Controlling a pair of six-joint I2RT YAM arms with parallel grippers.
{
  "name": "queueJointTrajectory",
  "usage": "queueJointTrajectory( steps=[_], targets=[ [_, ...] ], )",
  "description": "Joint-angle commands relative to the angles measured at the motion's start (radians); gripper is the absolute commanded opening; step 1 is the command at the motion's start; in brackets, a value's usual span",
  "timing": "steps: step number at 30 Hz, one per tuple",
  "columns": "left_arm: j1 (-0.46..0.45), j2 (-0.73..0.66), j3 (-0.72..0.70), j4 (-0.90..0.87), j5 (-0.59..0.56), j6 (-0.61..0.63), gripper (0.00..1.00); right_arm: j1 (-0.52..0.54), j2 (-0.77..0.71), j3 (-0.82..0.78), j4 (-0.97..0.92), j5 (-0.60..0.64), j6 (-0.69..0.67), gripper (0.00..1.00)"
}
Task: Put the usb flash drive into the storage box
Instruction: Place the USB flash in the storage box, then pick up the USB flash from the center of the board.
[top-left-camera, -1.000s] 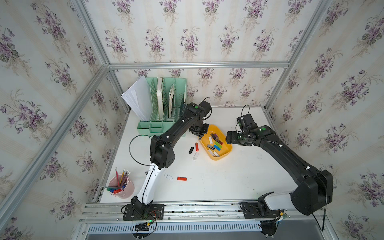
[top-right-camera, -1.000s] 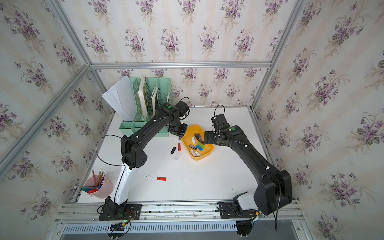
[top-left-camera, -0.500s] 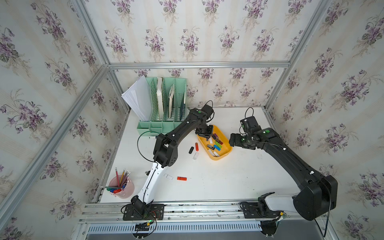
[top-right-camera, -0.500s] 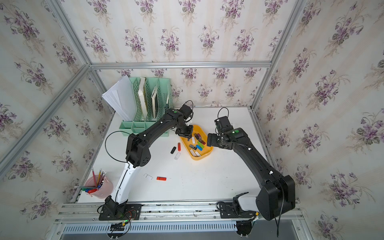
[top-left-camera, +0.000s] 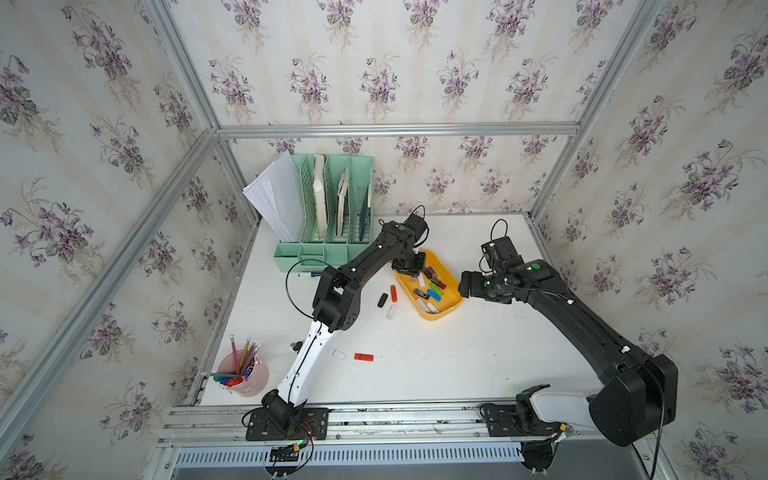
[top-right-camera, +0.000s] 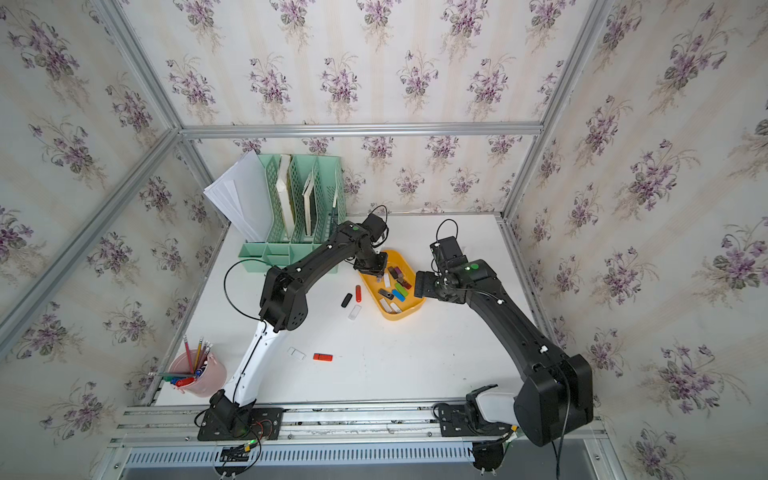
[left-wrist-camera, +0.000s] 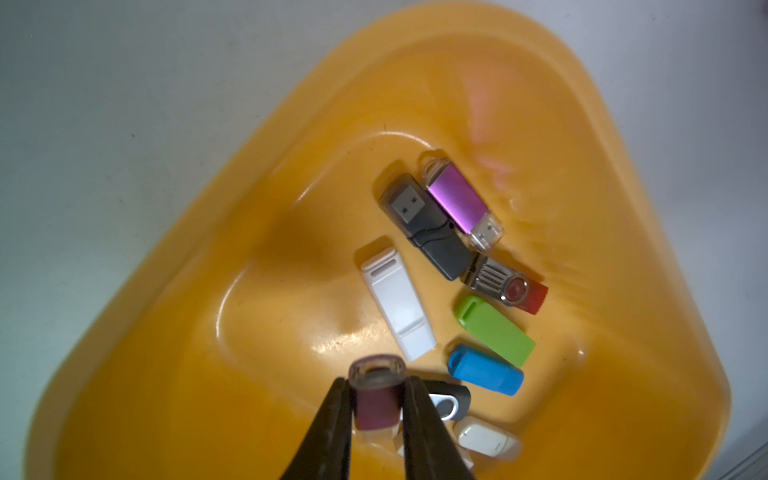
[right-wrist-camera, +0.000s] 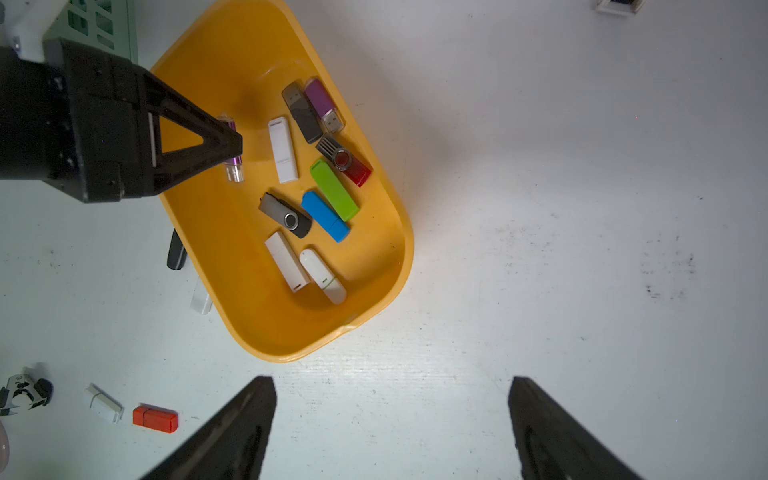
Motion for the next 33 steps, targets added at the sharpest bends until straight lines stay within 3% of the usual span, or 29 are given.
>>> queueJointTrajectory(
  steps=[1, 9, 14, 18, 21, 24, 29, 33],
  targets=[
    [0.000, 0.009, 0.007, 0.016, -0.024, 0.005, 0.27, 0.000, -0.008, -0.004, 0.006, -0.012, 0.008, 0.92],
    [0.000, 0.016, 0.006, 0.006, -0.029, 0.007, 0.28, 0.000, -0.027, -0.027, 0.019, -0.024, 0.010, 0.92],
    [-0.001, -0.041, 0.009, 0.002, -0.007, 0.001, 0.38, 0.004, -0.035, -0.033, 0.031, -0.055, 0.000, 0.92],
    [0.006, -0.176, -0.029, -0.056, -0.040, 0.002, 0.50, 0.055, -0.073, -0.036, 0.051, -0.087, 0.006, 0.92],
    [0.033, -0.323, -0.164, -0.126, -0.077, -0.003, 0.62, 0.131, -0.076, -0.043, 0.065, -0.107, 0.038, 0.92],
    [0.055, -0.511, -0.418, -0.162, -0.134, -0.006, 0.70, 0.234, -0.066, -0.065, 0.084, -0.106, 0.087, 0.92],
    [0.077, -0.831, -0.896, -0.127, -0.179, -0.064, 0.73, 0.391, -0.063, -0.103, 0.159, -0.122, 0.101, 0.92],
    [0.087, -1.028, -1.169, -0.109, -0.185, -0.117, 0.78, 0.512, -0.003, -0.090, 0.176, -0.134, 0.069, 0.92]
  ],
)
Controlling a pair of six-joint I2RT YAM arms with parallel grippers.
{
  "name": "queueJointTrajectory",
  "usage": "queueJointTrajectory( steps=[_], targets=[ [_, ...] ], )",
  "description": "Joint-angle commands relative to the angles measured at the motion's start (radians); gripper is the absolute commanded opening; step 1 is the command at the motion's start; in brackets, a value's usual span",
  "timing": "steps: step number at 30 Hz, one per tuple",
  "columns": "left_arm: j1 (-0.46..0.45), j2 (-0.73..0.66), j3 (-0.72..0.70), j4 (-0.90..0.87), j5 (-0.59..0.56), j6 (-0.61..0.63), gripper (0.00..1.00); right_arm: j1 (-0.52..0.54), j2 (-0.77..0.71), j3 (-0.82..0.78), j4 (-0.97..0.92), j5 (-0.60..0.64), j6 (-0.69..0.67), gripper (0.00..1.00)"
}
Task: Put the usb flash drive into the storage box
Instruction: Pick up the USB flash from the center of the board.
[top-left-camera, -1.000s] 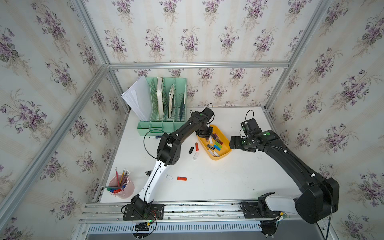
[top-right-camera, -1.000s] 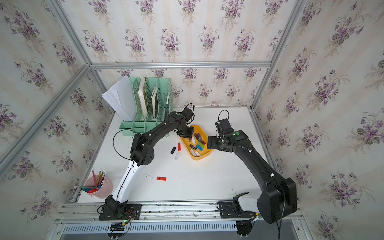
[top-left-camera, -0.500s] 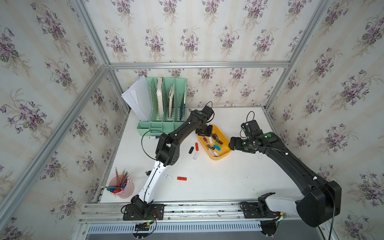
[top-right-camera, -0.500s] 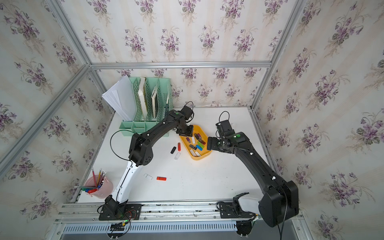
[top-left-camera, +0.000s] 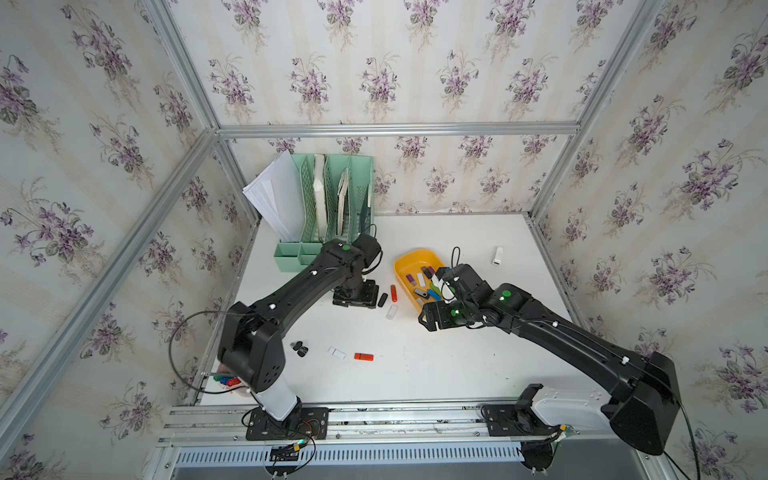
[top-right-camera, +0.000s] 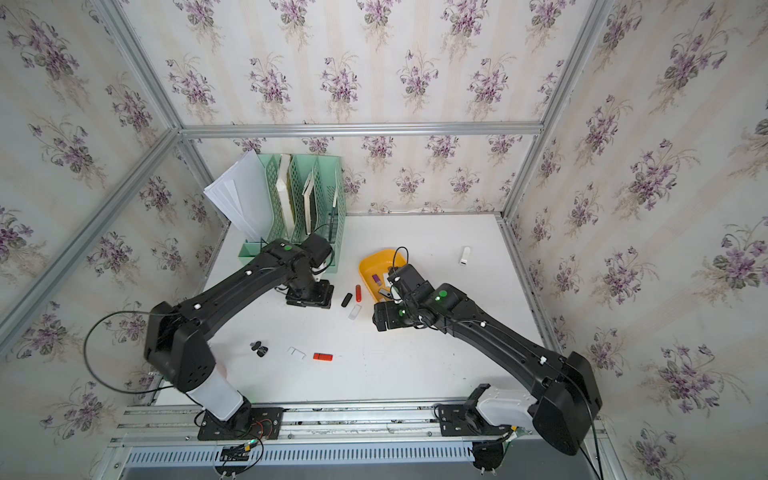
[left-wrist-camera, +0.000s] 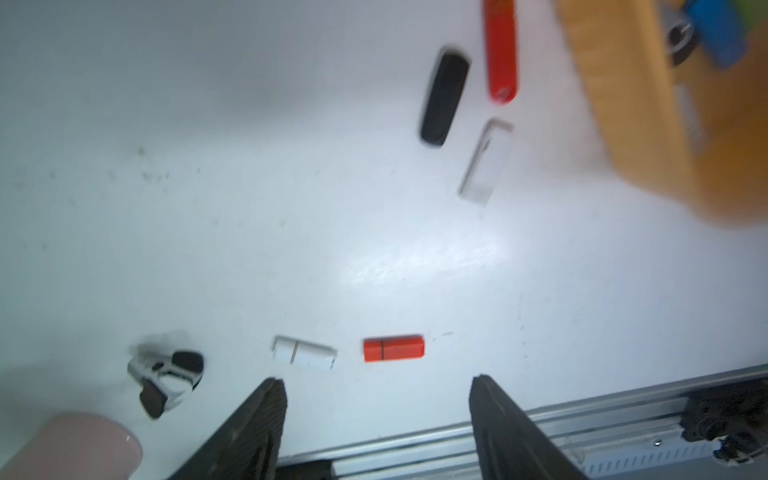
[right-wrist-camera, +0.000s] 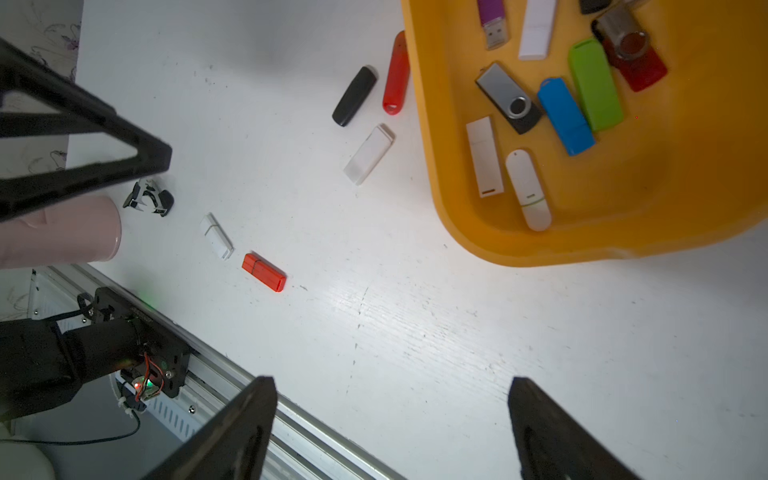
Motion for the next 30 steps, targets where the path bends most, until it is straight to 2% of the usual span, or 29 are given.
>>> queueJointTrajectory(
  steps=[1, 5, 11, 20, 30],
  targets=[
    [0.006, -0.115, -0.161, 0.004, -0.031, -0.069, 0.79, 0.077, 0.041, 0.009, 0.046, -0.024, -0.023, 0.92],
    [0.016, -0.253, -0.327, 0.007, -0.036, -0.119, 0.84, 0.156, 0.094, -0.021, 0.125, -0.027, -0.084, 0.91],
    [0.038, -0.366, -0.413, -0.025, -0.030, -0.177, 0.89, 0.236, 0.255, -0.012, 0.239, 0.001, -0.231, 0.90],
    [0.128, -0.485, -0.392, -0.135, -0.029, -0.181, 0.95, 0.306, 0.490, 0.157, 0.288, 0.017, -0.349, 0.78],
    [0.270, -0.562, -0.326, -0.222, 0.002, -0.110, 0.96, 0.358, 0.644, 0.261, 0.286, 0.039, -0.346, 0.67]
  ],
)
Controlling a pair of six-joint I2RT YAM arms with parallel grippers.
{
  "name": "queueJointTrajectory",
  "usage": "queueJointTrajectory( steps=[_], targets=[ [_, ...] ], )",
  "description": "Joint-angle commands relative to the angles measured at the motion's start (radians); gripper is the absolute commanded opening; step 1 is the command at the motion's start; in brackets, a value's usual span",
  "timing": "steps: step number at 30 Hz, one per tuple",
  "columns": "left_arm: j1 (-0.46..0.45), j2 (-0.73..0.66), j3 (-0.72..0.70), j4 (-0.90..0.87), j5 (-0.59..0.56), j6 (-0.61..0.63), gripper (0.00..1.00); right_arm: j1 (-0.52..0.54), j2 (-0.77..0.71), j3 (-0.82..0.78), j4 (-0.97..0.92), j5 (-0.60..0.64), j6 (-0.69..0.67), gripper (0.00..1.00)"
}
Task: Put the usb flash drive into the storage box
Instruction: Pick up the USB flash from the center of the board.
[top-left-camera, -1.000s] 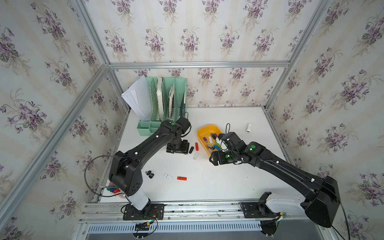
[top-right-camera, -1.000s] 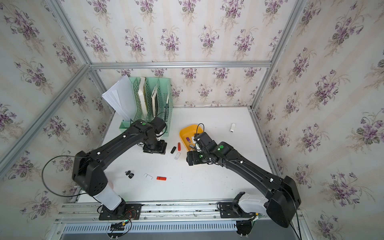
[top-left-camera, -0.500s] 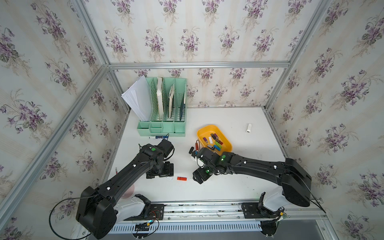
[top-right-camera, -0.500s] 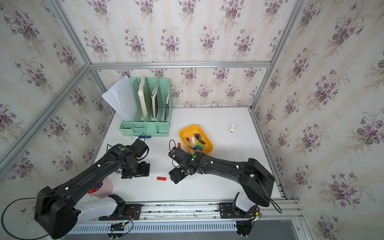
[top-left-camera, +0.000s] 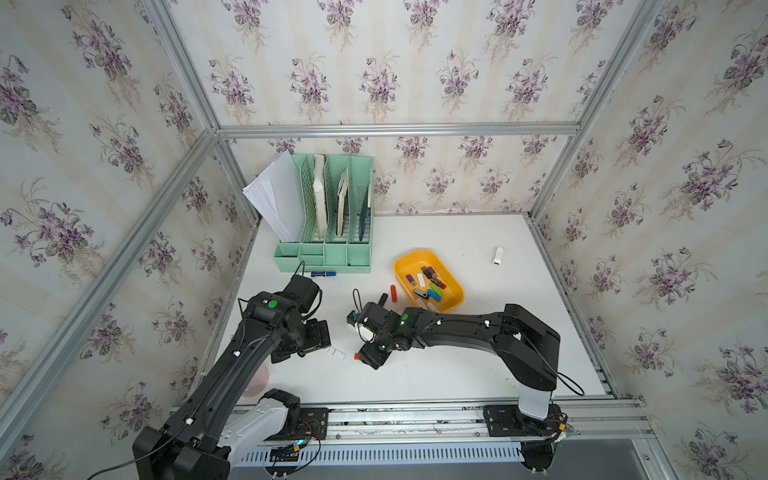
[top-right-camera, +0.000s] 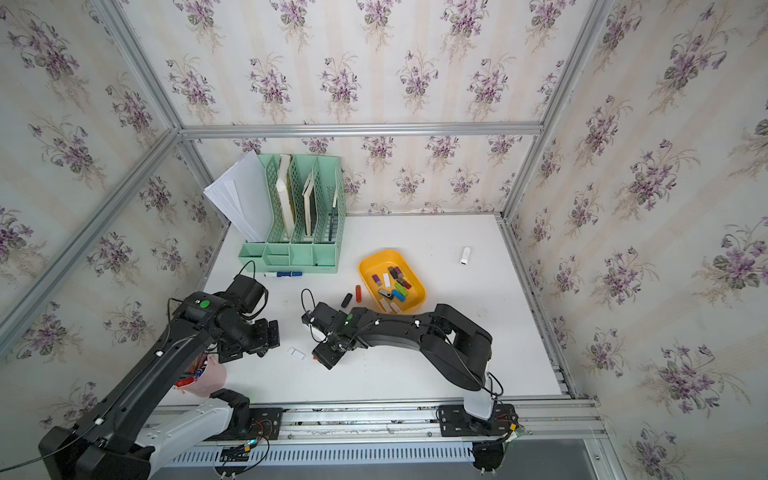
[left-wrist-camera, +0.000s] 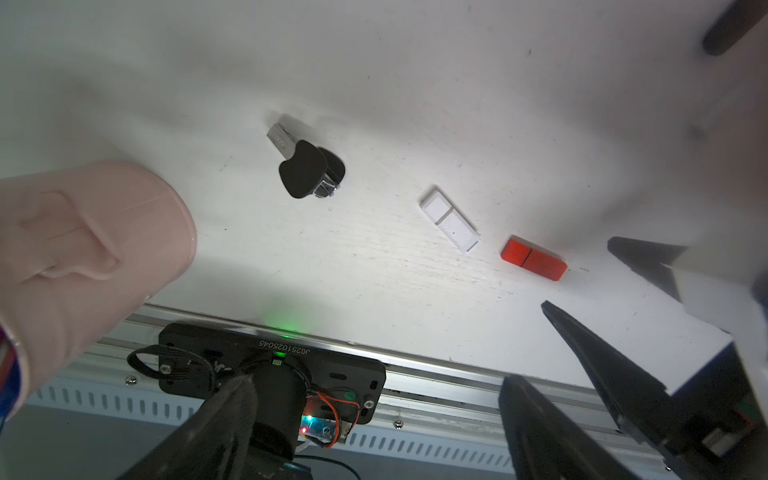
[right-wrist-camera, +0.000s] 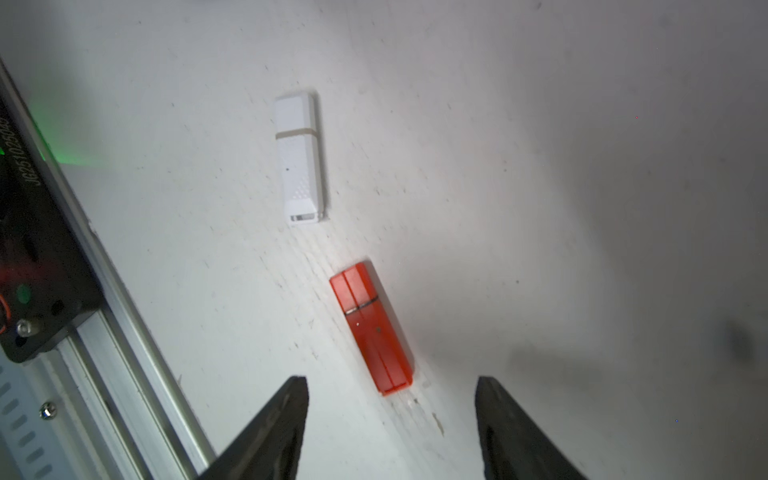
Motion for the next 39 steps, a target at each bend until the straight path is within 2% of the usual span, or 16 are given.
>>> queueJointTrajectory(
  steps=[1, 12, 29, 39],
  targets=[
    [0.032, -0.013, 0.022, -0.051, 0.025, 0.044, 0.96, 0.019, 0.028, 0.030, -0.008, 0.042, -0.012, 0.67],
    [0.101, -0.024, 0.061, -0.085, 0.046, 0.102, 0.97, 0.044, 0.122, 0.096, -0.061, 0.136, 0.035, 0.55],
    [0.121, -0.020, 0.037, -0.076, 0.056, 0.129, 0.97, 0.044, 0.138, 0.086, -0.077, 0.126, 0.060, 0.17],
    [0.123, -0.021, 0.016, -0.063, 0.066, 0.129, 0.97, 0.042, 0.092, 0.106, -0.103, 0.159, 0.068, 0.15]
  ],
)
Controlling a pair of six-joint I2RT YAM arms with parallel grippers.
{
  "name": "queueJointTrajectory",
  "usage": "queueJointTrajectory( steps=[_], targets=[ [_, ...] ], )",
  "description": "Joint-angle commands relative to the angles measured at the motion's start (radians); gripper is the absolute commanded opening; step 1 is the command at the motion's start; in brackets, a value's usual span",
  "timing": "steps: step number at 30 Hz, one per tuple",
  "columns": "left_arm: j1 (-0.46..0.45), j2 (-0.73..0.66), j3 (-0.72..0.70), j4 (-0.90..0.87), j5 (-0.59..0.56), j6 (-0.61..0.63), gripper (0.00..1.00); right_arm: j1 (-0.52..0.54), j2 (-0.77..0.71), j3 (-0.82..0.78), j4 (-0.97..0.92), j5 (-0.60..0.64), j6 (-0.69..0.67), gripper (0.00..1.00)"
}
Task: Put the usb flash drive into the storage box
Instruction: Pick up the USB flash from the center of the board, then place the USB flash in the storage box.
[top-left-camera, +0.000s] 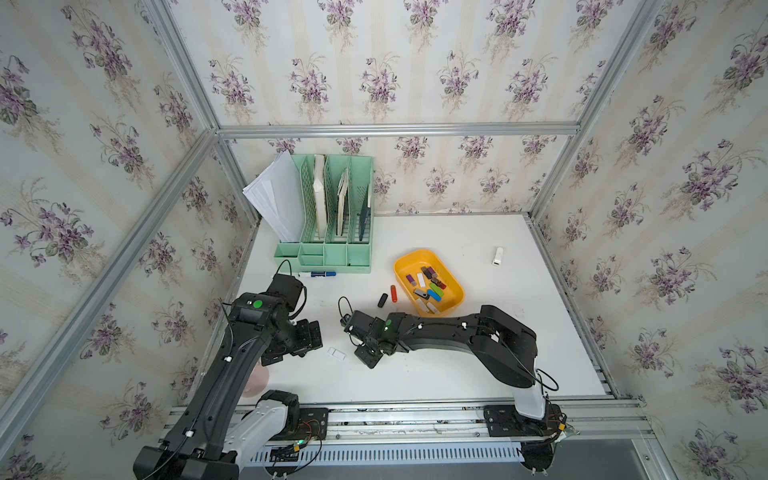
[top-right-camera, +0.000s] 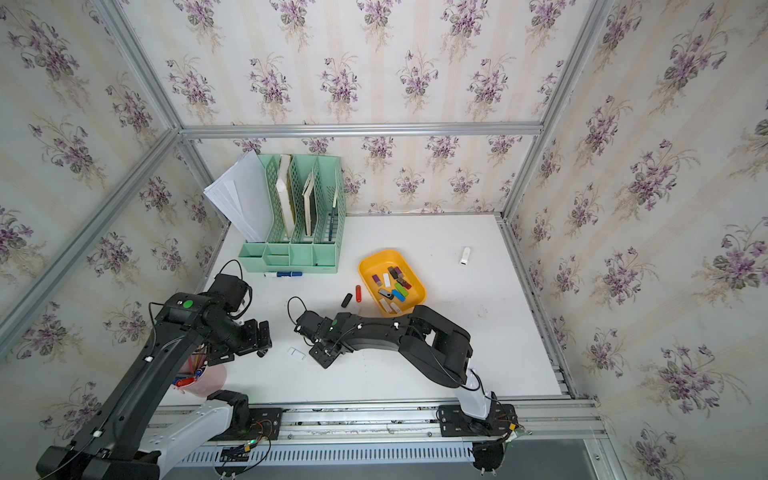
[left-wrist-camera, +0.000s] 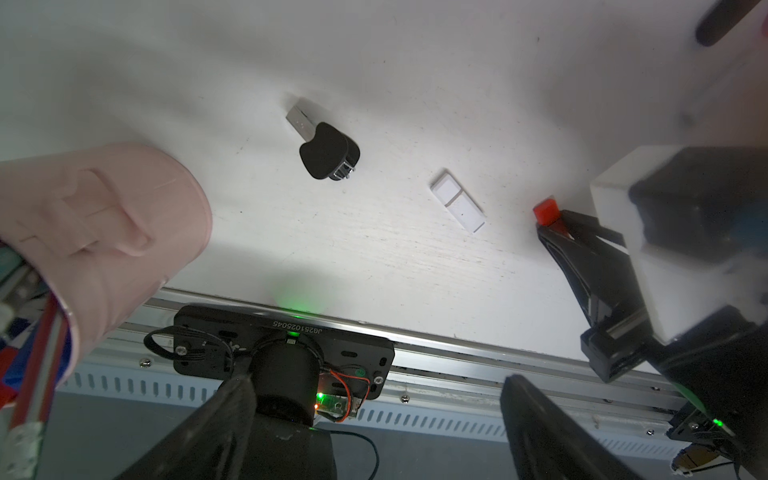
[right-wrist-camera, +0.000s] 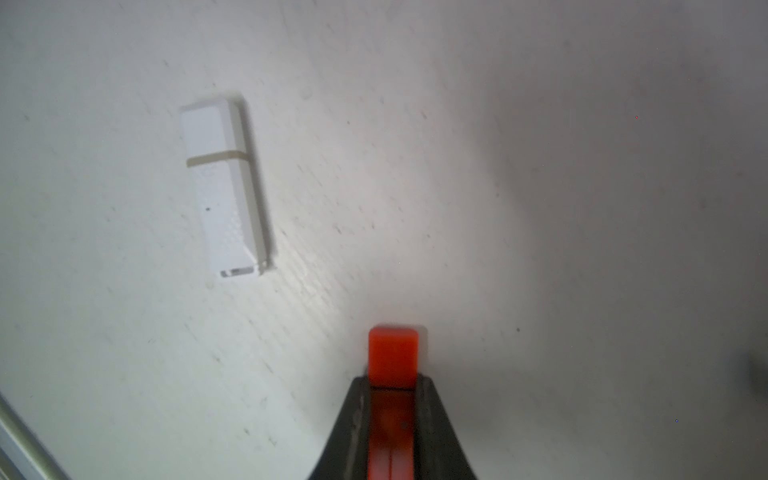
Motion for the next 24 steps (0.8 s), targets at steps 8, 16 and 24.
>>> queueJointTrajectory(
  steps=[8, 16, 24],
  targets=[
    [0.002, 0.006, -0.008, 0.007, 0.013, 0.013, 0.97, -0.029, -0.048, 0.039, -0.075, 0.055, 0.000, 0.15],
    [0.002, 0.028, -0.018, 0.037, 0.040, 0.016, 0.97, -0.167, -0.141, 0.062, -0.133, 0.106, -0.056, 0.13],
    [0.001, 0.073, 0.028, 0.058, 0.048, 0.025, 0.97, -0.383, -0.198, 0.079, -0.134, 0.114, -0.141, 0.12]
  ],
)
